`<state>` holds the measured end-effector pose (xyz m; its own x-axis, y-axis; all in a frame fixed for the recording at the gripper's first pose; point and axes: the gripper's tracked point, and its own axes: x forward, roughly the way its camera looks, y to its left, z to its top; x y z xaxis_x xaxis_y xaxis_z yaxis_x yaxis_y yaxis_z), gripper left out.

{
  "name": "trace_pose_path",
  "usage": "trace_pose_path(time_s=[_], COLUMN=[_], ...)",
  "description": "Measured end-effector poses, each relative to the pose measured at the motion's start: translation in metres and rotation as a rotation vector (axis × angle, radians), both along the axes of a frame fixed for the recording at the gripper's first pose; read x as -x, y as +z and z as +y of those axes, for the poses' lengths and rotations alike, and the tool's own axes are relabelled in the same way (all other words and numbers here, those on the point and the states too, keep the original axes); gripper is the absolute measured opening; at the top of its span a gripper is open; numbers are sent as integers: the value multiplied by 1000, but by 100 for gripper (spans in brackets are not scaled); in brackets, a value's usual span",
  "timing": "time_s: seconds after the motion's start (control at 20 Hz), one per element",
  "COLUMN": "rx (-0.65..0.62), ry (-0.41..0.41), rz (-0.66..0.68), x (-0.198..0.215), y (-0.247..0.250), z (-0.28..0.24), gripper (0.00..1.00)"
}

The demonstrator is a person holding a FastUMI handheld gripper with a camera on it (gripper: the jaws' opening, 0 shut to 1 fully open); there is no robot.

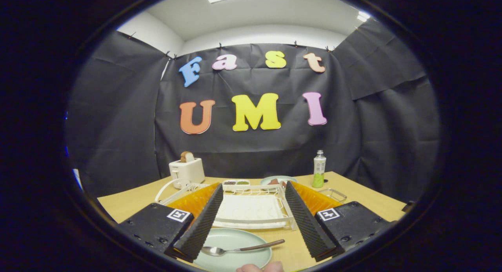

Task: Take the plate from the dish rack, then take the spoon from the basket and place it into the plate.

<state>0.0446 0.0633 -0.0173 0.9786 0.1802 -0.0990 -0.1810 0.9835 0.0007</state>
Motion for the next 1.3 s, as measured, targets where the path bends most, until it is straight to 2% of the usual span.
trace_pose_path(time_s=[0.3, 0.65, 0.9, 1.3], rx=[8, 22, 7, 53], ry=[-42, -40, -26, -22], rz=[-79, -120, -99, -120], x=[38, 75, 79, 79], y=[43, 51, 36, 36], z=[-7, 16, 28, 40], gripper=[100, 100, 100, 100])
